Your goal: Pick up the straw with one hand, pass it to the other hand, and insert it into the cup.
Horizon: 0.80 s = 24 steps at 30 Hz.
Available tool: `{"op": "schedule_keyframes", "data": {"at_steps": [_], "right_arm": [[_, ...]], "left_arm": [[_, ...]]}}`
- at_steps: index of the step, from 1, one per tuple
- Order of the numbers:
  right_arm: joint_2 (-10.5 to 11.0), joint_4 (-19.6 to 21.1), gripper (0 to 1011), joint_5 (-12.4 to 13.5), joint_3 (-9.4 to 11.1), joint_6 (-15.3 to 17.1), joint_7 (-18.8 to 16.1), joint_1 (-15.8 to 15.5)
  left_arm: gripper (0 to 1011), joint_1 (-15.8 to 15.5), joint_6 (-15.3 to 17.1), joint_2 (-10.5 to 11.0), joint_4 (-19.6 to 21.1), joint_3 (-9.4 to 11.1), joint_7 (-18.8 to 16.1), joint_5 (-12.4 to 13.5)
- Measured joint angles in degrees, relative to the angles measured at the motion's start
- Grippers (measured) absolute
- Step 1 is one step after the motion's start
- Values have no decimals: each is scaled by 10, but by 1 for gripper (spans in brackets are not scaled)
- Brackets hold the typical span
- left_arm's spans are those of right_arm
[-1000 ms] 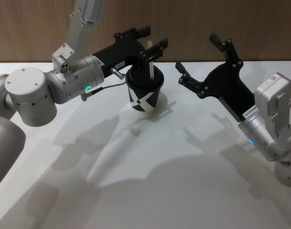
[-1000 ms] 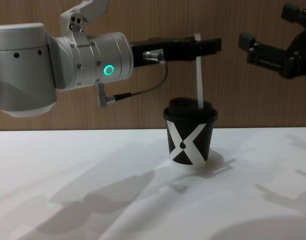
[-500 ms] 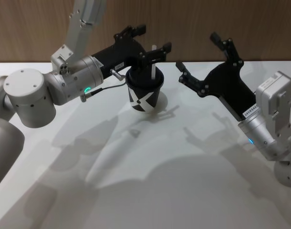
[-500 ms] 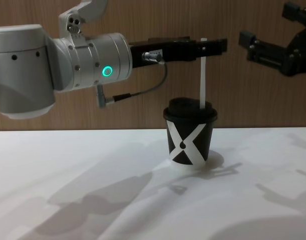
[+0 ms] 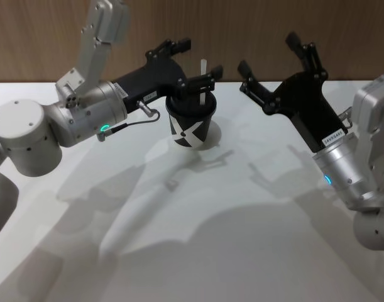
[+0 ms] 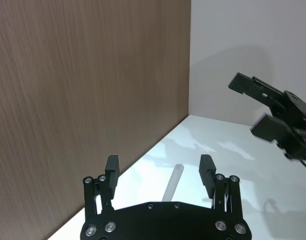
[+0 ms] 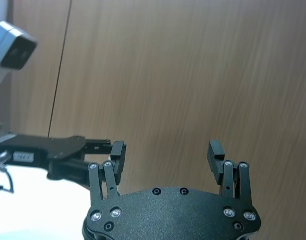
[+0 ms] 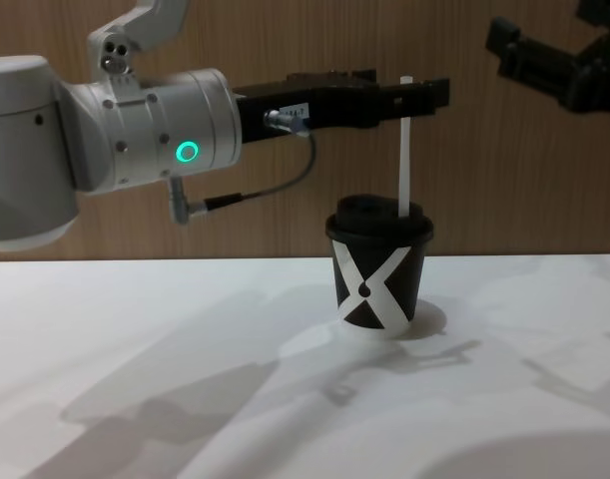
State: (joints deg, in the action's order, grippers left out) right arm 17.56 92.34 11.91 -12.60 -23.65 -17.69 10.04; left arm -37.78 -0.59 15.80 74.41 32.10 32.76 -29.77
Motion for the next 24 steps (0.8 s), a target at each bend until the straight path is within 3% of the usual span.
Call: {"op": "schedule_keyframes", "data": {"at_steps": [12, 24], "right_arm": [[-23, 36, 1001, 54, 10, 84, 13, -14], [-13, 55, 1001, 95, 8, 161, -6, -21]], "left_arm": [[1002, 18, -2, 20, 25, -3, 3, 14], [1002, 27, 3, 22, 36, -10, -10, 25]]}}
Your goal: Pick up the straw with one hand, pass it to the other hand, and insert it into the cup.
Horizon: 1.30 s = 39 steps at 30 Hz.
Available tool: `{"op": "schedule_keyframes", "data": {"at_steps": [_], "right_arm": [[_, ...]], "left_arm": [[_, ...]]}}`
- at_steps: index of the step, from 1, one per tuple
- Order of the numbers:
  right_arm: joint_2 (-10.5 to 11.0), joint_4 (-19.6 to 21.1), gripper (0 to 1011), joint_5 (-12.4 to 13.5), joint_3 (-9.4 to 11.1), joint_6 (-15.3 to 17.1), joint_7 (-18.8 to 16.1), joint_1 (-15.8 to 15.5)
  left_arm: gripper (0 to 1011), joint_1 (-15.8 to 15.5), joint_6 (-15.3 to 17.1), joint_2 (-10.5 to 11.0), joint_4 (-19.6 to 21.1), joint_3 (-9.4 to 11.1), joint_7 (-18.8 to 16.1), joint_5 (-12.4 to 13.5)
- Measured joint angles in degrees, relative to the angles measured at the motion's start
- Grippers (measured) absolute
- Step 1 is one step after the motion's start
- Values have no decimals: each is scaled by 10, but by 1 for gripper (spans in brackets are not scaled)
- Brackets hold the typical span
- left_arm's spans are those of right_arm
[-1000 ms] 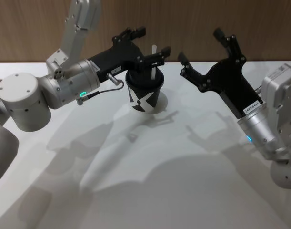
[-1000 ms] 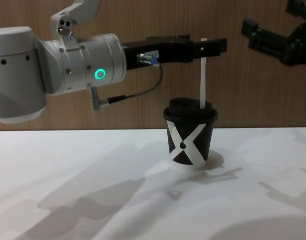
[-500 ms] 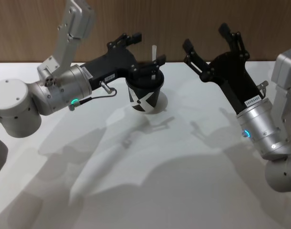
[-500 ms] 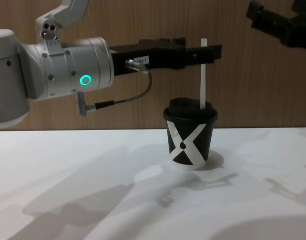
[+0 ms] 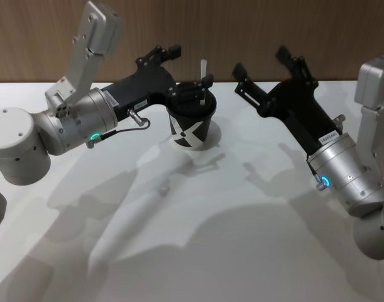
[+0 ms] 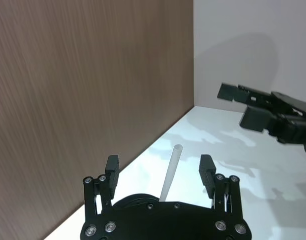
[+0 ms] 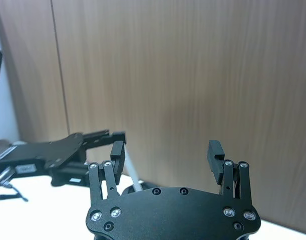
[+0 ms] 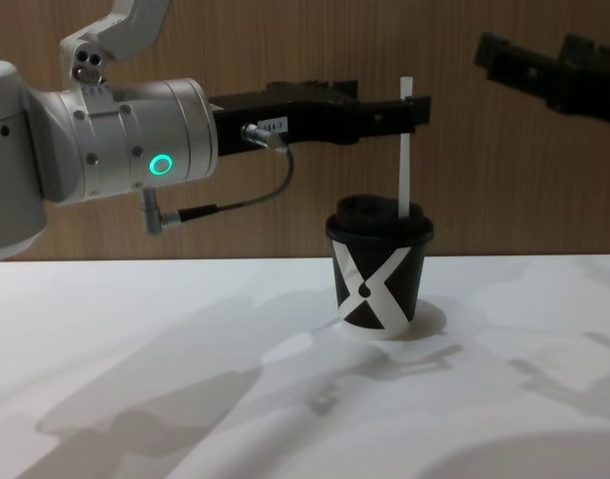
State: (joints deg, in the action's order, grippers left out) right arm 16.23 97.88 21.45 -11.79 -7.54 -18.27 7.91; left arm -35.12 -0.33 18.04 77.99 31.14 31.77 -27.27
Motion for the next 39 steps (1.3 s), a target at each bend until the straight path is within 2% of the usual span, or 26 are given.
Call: {"op": "schedule_keyframes", "data": {"at_steps": [4, 15, 39], "right_arm": [[9, 2, 1001, 14, -3, 19, -15, -2], [22, 2, 1001, 34, -8, 44, -36, -5], [31, 2, 1001, 46, -11, 59, -49, -7]], "left_arm": [[1002, 0, 2, -2, 0, -2, -4, 2], [1002, -2, 11, -8, -2, -5, -9, 9], [1002, -4, 17, -11, -3, -6, -13, 13]]}}
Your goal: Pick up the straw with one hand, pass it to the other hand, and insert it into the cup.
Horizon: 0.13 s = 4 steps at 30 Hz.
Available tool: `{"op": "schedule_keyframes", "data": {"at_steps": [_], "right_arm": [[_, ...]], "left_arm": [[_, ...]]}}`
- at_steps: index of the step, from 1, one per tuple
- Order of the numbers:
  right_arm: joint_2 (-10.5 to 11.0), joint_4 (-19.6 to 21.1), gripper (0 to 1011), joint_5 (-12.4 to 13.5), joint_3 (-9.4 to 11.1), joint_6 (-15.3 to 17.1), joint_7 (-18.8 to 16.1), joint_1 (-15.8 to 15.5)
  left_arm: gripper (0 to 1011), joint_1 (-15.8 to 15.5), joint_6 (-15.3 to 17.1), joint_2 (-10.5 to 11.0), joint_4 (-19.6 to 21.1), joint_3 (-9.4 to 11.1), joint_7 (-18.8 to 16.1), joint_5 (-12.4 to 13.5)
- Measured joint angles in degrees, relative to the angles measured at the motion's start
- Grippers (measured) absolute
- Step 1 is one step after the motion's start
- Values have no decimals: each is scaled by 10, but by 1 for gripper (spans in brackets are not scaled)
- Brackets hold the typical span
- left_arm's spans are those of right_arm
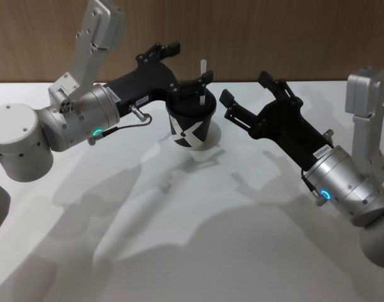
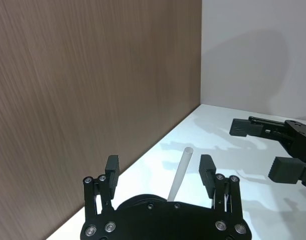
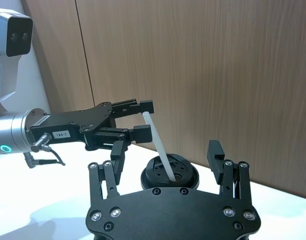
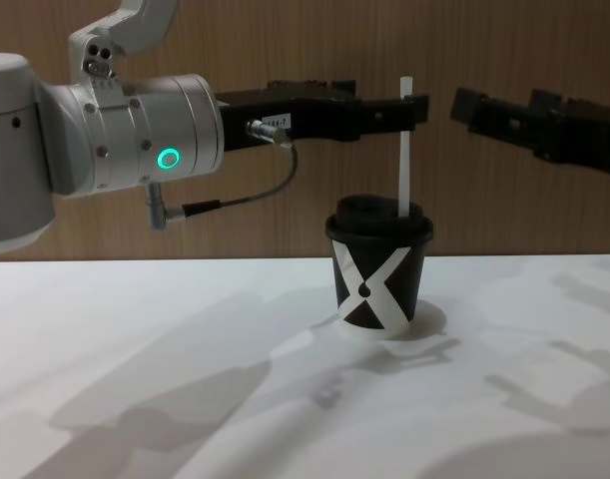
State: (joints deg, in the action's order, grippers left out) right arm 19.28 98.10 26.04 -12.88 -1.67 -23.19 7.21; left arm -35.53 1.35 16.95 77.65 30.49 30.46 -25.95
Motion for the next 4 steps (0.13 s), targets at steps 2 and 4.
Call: {"op": "schedule_keyframes", "data": {"at_steps": [2, 4], "right_arm": [[0, 0, 1001, 0, 0, 0, 0, 0], [0, 0, 1001, 0, 0, 0, 0, 0]], "left_arm": [[1001, 0, 0, 0, 0, 0, 0, 0], [1002, 0, 0, 0, 0, 0, 0, 0]]}}
